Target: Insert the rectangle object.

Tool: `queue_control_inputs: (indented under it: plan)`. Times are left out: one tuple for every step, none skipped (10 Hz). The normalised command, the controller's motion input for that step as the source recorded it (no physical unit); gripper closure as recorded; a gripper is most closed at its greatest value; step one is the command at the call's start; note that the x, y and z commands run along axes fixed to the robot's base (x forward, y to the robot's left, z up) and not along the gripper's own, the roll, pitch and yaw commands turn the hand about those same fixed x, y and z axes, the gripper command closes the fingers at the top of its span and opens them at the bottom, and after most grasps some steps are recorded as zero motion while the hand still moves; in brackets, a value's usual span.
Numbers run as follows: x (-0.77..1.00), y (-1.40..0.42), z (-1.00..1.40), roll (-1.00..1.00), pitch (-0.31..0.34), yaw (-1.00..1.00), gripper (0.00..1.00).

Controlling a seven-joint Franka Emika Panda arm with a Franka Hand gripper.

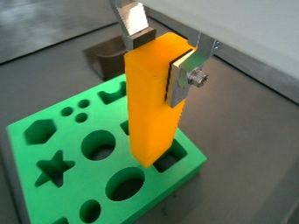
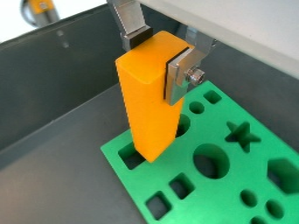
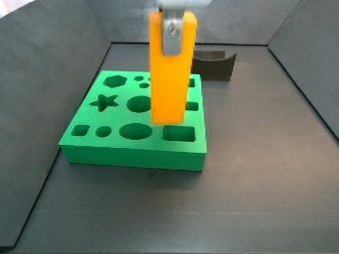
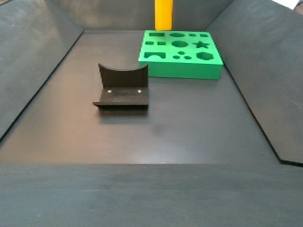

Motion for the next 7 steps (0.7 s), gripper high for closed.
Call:
queue_control_inputs:
  plan:
    - [0.20, -0.21, -0.07, 0.00, 0.000, -0.80, 1.00]
    - [0.30, -0.19, -0.24, 0.04, 0.000, -0.71, 1.00]
    - [0.30, 0.00, -0.17, 0.02, 0.010, -0.68, 1.00]
    - [-0.03, 0.00, -0.06, 0.00, 0.000, -0.16, 1.00]
    - [0.00, 0.06, -0.15, 0.00, 0.000, -0.09, 1.00]
    - [0.00, 0.00, -0.33, 0.00, 0.000, 0.00, 1.00]
    - [0.00, -0.11, -0.37, 0.00, 0.000, 0.00, 1.00]
